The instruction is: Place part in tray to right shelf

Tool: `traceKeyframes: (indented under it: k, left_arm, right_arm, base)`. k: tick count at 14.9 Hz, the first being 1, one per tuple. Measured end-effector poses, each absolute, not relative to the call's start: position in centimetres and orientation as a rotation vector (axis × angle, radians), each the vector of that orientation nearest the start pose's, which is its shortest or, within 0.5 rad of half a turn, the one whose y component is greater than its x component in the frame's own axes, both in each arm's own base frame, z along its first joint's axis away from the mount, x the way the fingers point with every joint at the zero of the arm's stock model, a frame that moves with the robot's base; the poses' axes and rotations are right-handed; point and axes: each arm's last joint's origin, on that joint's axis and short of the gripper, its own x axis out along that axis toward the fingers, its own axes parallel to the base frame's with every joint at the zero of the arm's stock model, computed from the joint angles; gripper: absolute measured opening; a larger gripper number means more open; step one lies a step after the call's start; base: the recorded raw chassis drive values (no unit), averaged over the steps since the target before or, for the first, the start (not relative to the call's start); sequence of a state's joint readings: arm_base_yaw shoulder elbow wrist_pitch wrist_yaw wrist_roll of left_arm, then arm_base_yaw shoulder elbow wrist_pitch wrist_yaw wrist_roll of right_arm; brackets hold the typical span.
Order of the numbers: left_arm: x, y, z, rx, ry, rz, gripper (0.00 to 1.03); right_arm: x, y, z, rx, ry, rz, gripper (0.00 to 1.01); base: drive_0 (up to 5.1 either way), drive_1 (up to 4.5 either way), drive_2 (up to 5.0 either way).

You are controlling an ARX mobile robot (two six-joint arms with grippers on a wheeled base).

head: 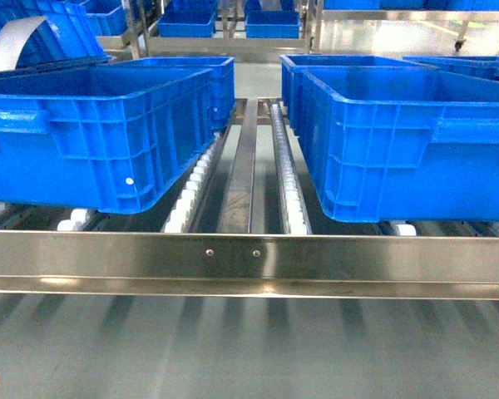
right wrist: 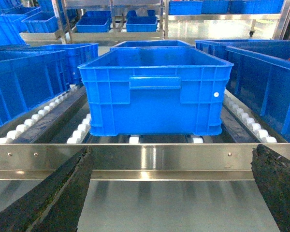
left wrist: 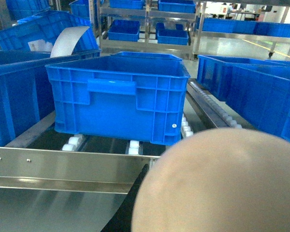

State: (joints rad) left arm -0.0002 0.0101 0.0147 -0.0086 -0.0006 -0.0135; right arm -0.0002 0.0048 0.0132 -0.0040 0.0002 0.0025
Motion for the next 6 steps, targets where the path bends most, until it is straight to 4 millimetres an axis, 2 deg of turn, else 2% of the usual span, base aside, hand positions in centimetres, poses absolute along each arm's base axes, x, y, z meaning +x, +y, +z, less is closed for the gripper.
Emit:
traceKeyframes:
  k: [6]
  left_arm:
    - [9.75,0.0,16.68,-0.014,0.004,0.0,0.12]
  right_arm:
    - [9.72,0.0,16.72,0.002,-0.004,0.0,0.98]
  base:
    - [0.0,0.0,0.0]
